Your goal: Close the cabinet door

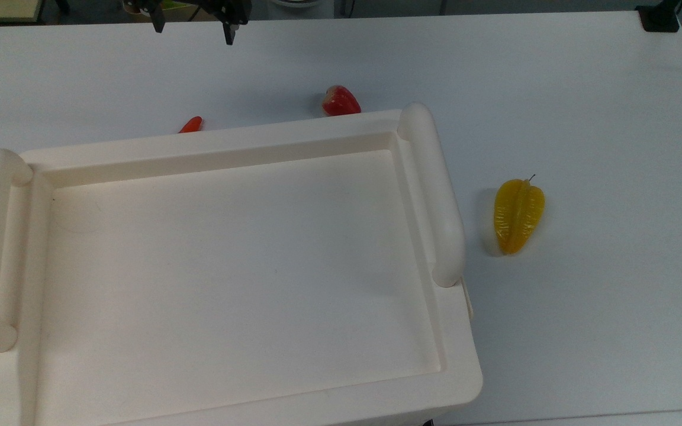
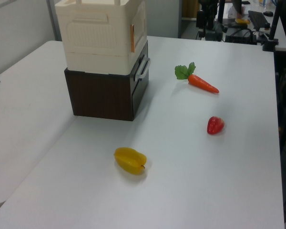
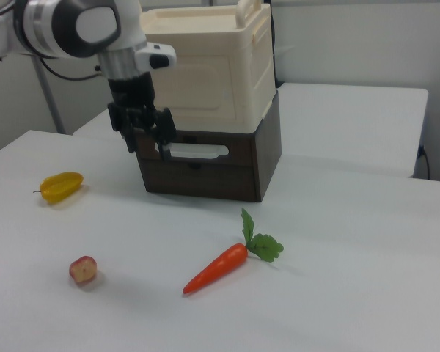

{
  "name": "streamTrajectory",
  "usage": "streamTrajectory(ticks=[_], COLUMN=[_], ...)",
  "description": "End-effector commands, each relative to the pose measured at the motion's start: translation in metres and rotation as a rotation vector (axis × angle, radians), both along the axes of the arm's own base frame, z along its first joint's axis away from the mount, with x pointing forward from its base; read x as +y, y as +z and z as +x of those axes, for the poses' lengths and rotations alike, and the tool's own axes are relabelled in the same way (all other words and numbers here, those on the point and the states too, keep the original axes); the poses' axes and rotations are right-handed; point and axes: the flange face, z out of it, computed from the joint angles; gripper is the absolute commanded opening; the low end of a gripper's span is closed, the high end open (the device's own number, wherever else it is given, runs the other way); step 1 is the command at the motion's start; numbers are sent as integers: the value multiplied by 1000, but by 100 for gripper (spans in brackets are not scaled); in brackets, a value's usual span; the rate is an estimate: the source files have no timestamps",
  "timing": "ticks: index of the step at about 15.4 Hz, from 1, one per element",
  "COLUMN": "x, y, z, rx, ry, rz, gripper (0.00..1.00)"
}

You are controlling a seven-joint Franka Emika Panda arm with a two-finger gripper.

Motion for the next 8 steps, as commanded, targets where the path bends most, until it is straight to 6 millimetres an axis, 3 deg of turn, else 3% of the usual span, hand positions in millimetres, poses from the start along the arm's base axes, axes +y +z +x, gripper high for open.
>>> streamTrajectory(ticks=[1,8], x=[-3,-32], y=[-11,0], z=[-1,-9], rx=[29,16], ry=[7,7], rz=[-18,23], gripper=[100,100])
